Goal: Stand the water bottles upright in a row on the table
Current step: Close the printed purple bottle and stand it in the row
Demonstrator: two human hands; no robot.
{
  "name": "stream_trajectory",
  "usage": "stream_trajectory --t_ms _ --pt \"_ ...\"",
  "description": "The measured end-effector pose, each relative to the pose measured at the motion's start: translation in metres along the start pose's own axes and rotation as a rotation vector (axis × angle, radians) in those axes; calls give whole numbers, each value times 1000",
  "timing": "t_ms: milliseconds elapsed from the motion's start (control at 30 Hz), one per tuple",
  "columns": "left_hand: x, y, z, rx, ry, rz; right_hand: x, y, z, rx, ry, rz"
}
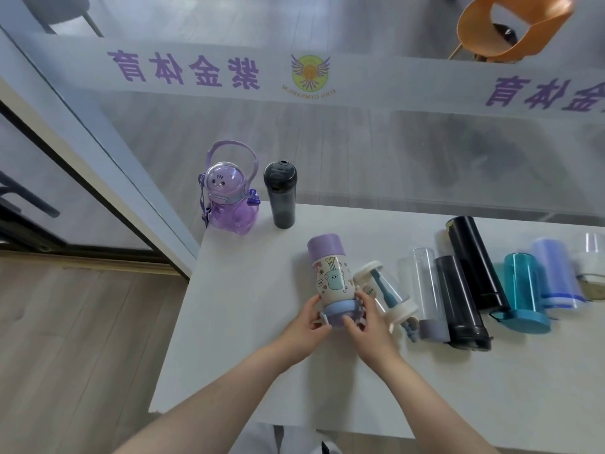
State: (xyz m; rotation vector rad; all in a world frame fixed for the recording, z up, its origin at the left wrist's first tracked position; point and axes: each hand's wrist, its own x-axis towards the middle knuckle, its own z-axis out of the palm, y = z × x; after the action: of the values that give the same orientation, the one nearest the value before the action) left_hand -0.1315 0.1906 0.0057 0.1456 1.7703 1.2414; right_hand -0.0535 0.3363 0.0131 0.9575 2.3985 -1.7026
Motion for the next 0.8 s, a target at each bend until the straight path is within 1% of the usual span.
stream_trajectory --t_ms 133,333,467,567,800 --pt "-3 -1 0 17 24 -23 0 -3 -2 0 -9 23" --pt "-17 10 -6 85 88 34 -13 -9 -5 84 -20 44" --pt "-25 7 -13 127 127 52 -24 -15 -9 85 -32 40" --pt "-32 5 -19 110 183 85 -33 -23 -12 52 -48 1" --pt "-56 28 -28 -23 213 188 -50 -58 -21 -34 -4 -139"
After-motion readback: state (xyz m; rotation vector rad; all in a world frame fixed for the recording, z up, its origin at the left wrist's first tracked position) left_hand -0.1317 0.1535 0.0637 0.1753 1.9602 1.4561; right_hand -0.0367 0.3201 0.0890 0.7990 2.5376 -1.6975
